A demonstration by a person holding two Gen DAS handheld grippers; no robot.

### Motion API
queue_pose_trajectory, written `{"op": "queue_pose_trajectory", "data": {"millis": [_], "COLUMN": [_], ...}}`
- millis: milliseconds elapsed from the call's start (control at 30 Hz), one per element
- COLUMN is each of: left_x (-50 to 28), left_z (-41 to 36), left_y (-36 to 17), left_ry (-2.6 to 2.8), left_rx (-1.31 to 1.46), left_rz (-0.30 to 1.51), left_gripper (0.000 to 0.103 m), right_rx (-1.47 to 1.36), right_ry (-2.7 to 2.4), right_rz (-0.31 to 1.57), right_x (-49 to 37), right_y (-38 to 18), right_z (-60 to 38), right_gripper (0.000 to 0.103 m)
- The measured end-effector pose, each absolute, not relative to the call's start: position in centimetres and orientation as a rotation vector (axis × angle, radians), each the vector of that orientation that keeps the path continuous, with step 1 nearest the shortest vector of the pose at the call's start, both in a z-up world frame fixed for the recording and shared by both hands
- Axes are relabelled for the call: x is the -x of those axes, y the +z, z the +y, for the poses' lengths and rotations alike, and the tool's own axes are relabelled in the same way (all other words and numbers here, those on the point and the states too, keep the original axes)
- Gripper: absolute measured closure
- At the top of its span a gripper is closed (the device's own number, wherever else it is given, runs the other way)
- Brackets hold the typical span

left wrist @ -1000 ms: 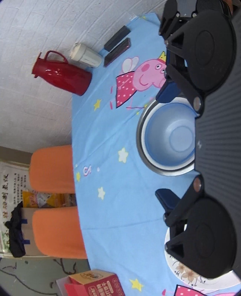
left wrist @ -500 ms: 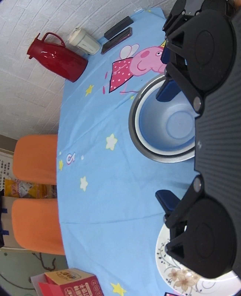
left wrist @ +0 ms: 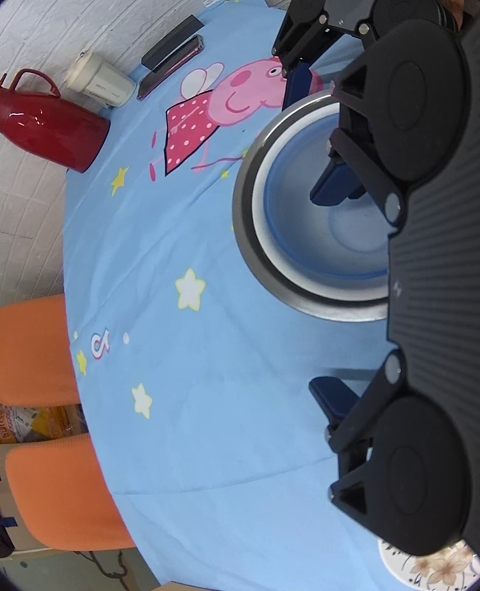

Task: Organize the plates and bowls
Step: 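Nest the blue bowl into the white bowl with the left tool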

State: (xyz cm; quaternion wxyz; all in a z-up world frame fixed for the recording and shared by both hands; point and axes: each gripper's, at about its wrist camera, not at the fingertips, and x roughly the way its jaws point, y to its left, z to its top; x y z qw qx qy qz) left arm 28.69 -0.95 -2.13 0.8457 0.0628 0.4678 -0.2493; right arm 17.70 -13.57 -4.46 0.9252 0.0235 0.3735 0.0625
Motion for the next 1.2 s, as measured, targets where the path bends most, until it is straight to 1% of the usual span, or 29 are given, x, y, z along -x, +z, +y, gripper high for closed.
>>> {"op": "queue_pose_trajectory", "data": {"millis": [367,400,733,867,1000,1067,1100,1133,1167,1200], "left_x": [-29.0,-29.0,-29.2,-28.4,-27.7,-27.5,-27.4,-27.3,-27.2,-27.4], "left_z": [-0.9,-0.9,-1.0,-1.3,-1.4,-1.7,-2.0,-2.3,-2.7,-2.8], "left_y": [-3.2,-3.3,-3.5,-3.5,-3.4,-3.2,-3.1,-2.9,-2.8,-2.7], "left_ry": [-0.527,-0.52,-0.506,-0.499,-0.498,-0.516,-0.529,-0.543,-0.536,-0.527], "left_rx": [-0.157,-0.157,-0.154,-0.176,-0.182,-0.178,-0.181,-0.181,-0.18,-0.168], "left_rz": [1.007,1.009,1.005,0.984,0.974,0.971,0.97,0.972,0.982,0.991], "left_gripper": [0.005,0.006,0.006,0.011,0.015,0.027,0.03,0.041,0.04,0.04], "right_rx": [-0.063,-0.059,-0.073,-0.085,-0.152,-0.153,-0.142,-0.14,-0.14,-0.146], "right_ry": [0.125,0.135,0.129,0.111,0.157,0.166,0.169,0.184,0.197,0.188], "right_rz": [0.774,0.776,0.689,0.699,0.671,0.654,0.652,0.654,0.658,0.673], "right_x": [-18.1,-18.1,-17.2,-17.1,-16.1,-16.2,-16.3,-16.5,-16.7,-16.9], "right_y": [-4.6,-4.7,-5.5,-5.3,-5.3,-5.5,-5.6,-5.5,-5.3,-5.1], "right_z": [-13.5,-13.3,-12.8,-12.5,-12.6,-12.5,-12.3,-12.0,-11.7,-11.4], "right_gripper": [0.031,0.03,0.025,0.025,0.029,0.03,0.033,0.034,0.036,0.036]}}
